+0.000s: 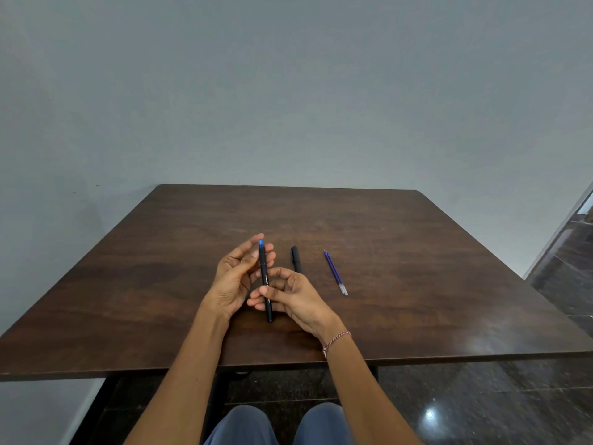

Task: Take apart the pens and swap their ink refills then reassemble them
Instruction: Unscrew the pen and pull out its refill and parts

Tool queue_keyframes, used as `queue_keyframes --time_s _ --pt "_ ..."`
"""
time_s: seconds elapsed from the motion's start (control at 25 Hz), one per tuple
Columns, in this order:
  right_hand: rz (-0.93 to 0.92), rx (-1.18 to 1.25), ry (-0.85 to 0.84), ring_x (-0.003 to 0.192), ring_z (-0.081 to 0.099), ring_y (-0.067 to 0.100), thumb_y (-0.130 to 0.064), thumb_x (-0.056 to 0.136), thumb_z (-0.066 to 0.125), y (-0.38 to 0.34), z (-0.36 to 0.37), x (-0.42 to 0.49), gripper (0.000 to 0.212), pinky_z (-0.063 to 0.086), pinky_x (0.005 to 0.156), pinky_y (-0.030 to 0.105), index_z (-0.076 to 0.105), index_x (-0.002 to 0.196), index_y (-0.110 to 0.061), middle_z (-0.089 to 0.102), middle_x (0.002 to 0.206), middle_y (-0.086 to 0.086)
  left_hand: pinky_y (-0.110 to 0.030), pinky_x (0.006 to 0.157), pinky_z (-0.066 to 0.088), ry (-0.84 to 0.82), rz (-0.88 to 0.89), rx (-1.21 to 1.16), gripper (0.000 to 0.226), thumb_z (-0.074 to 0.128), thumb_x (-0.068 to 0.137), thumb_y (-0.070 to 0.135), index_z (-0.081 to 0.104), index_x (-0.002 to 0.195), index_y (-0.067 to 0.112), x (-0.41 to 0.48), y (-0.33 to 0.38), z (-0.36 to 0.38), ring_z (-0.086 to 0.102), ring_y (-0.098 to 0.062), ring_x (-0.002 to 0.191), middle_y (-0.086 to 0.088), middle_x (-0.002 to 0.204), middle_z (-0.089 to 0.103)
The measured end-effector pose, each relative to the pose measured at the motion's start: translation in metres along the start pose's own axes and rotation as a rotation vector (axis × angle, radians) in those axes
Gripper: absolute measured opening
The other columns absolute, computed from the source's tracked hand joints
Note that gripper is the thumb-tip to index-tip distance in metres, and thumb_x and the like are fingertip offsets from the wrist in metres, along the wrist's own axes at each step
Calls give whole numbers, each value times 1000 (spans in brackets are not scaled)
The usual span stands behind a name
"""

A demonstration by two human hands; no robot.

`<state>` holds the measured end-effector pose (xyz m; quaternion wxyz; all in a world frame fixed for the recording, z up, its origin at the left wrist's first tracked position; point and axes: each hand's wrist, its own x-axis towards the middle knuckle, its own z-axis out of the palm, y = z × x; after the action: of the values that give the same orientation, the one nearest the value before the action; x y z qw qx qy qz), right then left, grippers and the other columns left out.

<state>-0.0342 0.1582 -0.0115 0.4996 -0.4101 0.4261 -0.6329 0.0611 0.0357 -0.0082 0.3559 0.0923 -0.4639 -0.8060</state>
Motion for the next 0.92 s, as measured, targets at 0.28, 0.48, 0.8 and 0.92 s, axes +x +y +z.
queue_keyframes --time_s 0.28,0.48,0.8,0.92 --pt "6 -8 -18 87 72 25 -4 88 64 0 -1 0 25 58 81 32 61 112 -10 72 91 13 -20 63 56 17 38 40 40 63 77 8 65 114 22 -3 4 2 67 -9 72 1 85 69" --pt "-1 -3 -9 87 72 24 -4 89 62 1 -1 0 23 59 80 31 62 110 -11 73 90 12 -25 76 58 3 13 -36 35 56 85 9 64 117 17 -1 4 1 67 -23 105 -12 114 69" --pt "15 -14 -22 86 72 23 -3 89 62 -1 0 0 25 58 82 31 60 114 -8 73 90 11 -17 54 52 23 2 -39 28 57 83 10 72 105 17 -1 3 3 69 -11 81 -4 91 73" --pt "12 -16 -17 86 72 23 -3 89 61 -2 0 0 25 58 82 32 60 113 -8 73 89 11 -17 53 52 17 7 -55 30 56 82 9 70 108 16 -2 4 3 68 -11 80 -3 90 72"
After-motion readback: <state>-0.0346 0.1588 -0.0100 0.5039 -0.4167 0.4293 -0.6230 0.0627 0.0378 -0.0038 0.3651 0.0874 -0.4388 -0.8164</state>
